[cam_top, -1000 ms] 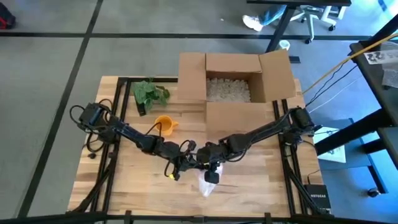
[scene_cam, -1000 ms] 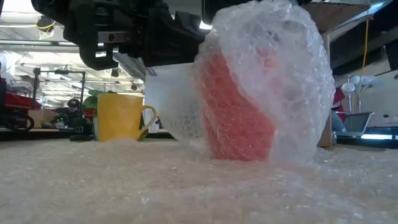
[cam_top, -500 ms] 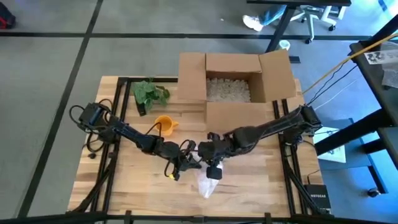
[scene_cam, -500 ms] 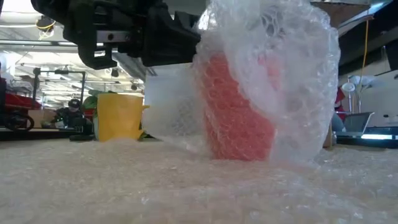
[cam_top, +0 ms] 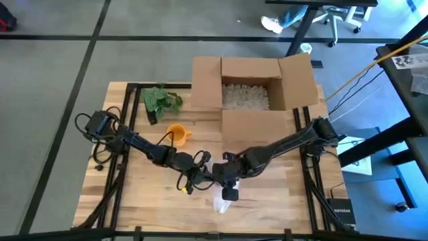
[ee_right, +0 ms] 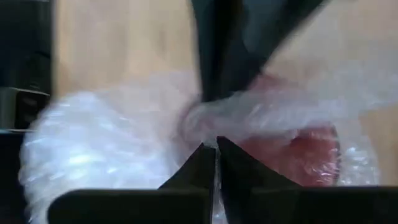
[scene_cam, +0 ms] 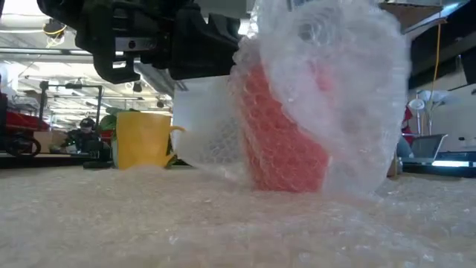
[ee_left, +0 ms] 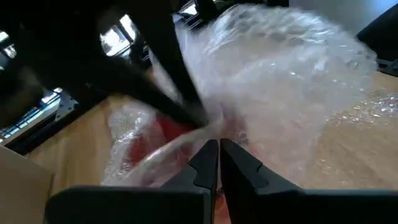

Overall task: Wrap mug
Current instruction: Wrap the orange mug with the bubble wrap

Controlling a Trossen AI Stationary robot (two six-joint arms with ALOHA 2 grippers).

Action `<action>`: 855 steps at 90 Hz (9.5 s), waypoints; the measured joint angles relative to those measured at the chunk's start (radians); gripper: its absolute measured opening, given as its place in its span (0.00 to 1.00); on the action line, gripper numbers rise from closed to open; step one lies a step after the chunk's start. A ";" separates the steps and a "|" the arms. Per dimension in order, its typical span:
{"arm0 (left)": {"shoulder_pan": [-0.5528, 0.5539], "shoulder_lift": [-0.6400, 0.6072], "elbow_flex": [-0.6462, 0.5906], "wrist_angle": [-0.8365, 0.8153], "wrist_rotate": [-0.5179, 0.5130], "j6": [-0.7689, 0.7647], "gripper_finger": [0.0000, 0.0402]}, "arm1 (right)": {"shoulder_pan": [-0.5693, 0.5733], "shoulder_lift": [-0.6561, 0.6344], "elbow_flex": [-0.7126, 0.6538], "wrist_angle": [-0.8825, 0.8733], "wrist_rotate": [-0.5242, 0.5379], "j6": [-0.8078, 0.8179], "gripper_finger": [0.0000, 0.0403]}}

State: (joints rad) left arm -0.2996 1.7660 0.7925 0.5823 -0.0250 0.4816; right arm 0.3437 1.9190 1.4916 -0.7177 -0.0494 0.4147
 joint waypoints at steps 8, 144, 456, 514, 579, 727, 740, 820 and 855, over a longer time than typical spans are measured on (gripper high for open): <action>0.000 0.000 0.000 0.001 0.000 -0.001 0.00 | -0.014 0.025 -0.033 0.053 -0.038 0.001 0.00; 0.000 -0.001 0.000 -0.007 0.001 -0.006 0.00 | -0.009 -0.231 -0.054 -0.028 0.121 0.085 0.34; 0.005 0.000 0.000 -0.011 0.014 -0.010 0.00 | 0.065 -0.067 -0.067 0.067 0.177 0.125 0.00; -0.031 -0.041 0.021 -0.053 -0.006 0.054 0.00 | 0.013 0.062 -0.064 0.146 -0.038 0.075 0.00; -0.037 -0.026 0.031 -0.065 0.001 0.050 0.00 | 0.013 0.062 -0.068 0.199 -0.048 0.056 0.00; 0.007 -0.018 0.029 -0.090 0.015 0.035 0.00 | 0.054 -0.005 0.068 0.063 0.036 0.025 0.00; 0.006 -0.018 0.029 -0.091 0.014 0.028 0.00 | 0.034 0.036 0.070 0.049 0.021 0.014 0.00; 0.005 -0.018 0.028 -0.121 0.015 0.005 0.00 | -0.029 -0.003 -0.003 0.030 0.072 -0.019 0.00; 0.006 -0.025 0.029 -0.126 0.010 0.004 0.00 | -0.039 -0.009 -0.146 0.251 -0.060 0.004 0.00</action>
State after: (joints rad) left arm -0.2938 1.7414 0.8219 0.4561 -0.0152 0.4858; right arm 0.3046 1.9098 1.3453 -0.4671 -0.1093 0.4186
